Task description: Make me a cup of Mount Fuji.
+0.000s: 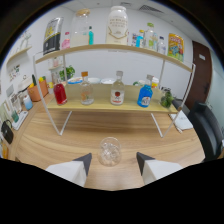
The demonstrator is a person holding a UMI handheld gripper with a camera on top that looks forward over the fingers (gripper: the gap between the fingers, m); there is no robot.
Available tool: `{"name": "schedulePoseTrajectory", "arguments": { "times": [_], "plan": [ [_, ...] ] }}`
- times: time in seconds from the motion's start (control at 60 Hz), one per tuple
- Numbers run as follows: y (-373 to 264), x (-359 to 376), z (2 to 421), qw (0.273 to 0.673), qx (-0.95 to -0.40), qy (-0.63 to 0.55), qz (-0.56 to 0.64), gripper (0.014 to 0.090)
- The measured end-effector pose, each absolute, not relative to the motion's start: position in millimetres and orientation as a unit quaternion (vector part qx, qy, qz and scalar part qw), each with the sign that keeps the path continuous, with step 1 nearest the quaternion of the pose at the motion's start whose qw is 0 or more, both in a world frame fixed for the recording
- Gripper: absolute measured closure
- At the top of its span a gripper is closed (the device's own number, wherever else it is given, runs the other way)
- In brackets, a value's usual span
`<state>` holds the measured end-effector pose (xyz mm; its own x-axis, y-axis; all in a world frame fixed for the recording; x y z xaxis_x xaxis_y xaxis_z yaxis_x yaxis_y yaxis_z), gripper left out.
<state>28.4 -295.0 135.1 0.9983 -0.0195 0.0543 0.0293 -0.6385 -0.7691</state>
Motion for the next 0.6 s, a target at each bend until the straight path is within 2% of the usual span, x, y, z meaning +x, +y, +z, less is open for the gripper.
{"name": "schedulePoseTrajectory", "arguments": {
  "times": [0.25,0.4,0.5,0.6],
  "plan": [
    [-310.9,38.0,134.5,0.432,-0.901,0.005,-0.048,0.0211],
    [-329.0,27.7,127.3,0.45,-0.892,0.022,-0.035,0.0218],
    [-326.4,8.2,135.6,0.476,-0.879,0.031,-0.016,0.0213],
    [-304.0,-10.6,159.3,0.519,-0.854,0.032,-0.004,0.0212]
  ]
}}
